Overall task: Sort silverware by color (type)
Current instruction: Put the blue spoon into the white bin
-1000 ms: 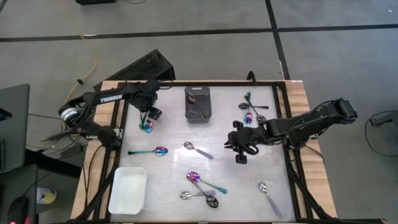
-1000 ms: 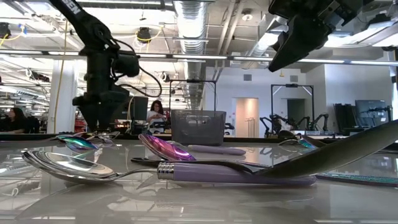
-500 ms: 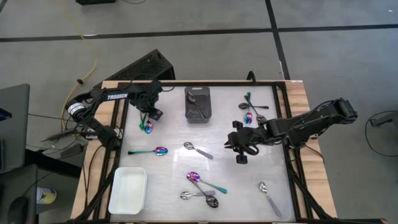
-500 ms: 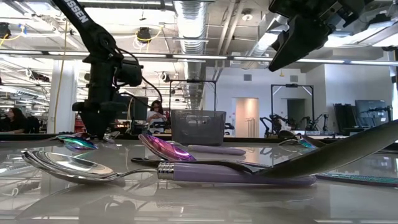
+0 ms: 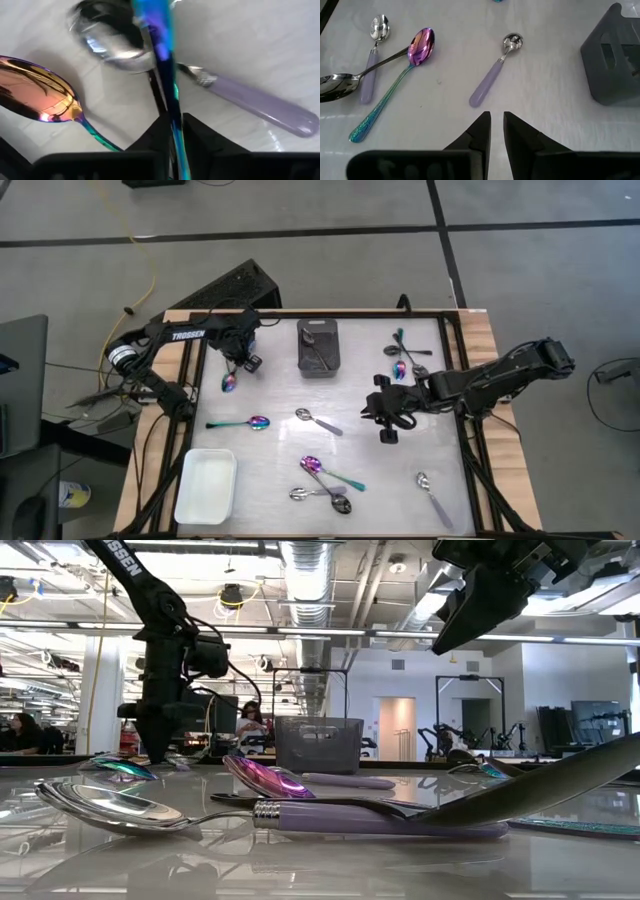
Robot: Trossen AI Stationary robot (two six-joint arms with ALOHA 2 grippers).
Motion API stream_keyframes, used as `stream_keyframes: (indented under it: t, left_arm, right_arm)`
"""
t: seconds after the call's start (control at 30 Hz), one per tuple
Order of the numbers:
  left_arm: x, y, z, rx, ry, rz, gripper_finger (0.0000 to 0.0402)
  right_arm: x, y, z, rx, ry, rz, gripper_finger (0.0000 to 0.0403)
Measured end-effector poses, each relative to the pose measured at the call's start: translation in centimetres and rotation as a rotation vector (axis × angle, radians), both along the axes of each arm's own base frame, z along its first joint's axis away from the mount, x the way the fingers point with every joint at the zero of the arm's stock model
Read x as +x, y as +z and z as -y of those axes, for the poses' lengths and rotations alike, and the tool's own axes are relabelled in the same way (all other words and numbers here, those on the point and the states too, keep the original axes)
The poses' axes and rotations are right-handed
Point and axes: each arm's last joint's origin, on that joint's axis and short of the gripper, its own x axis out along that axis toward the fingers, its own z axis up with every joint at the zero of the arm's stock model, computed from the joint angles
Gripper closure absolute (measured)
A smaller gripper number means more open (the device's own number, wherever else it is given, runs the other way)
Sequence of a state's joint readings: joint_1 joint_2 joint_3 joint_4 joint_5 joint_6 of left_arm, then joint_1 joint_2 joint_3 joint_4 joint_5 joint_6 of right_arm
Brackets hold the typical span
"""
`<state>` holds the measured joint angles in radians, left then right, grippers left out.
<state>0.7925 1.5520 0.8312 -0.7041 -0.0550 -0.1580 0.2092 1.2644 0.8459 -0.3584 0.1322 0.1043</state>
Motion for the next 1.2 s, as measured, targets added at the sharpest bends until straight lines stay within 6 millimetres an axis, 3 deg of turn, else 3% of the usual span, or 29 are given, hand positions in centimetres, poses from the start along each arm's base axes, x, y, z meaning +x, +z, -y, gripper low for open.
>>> stream_keyframes:
  t: [0.17, 0.5, 0.87, 1.03, 1.2]
  left_arm:
    - [0.1, 1.0, 0.1, -0.012, -0.021, 0.022, 0.0394]
    - [-0.1, 5.5, 0.4, 0.037, -0.033, 0.077, 0.0387]
    - [1.1, 9.7, 1.0, 0.011, -0.066, 0.342, 0.0386]
    - [3.1, 11.5, 3.1, 0.002, -0.128, 0.412, 0.0386]
    - [4.4, 13.8, 8.0, 0.038, -0.208, 0.475, 0.0386]
  right_arm:
    - [0.0, 0.0, 0.0, 0.0, 0.0, 0.0, 0.0326]
    - [0.0, 0.0, 0.0, 0.001, -0.002, 0.001, 0.0326]
    - [0.0, 0.0, 0.0, 0.014, -0.024, 0.001, 0.0326]
    - [-0.1, -0.1, 0.0, -0.01, 0.001, -0.018, 0.0326]
    - [-0.3, -0.3, 0.1, -0.01, 0.001, -0.037, 0.0326]
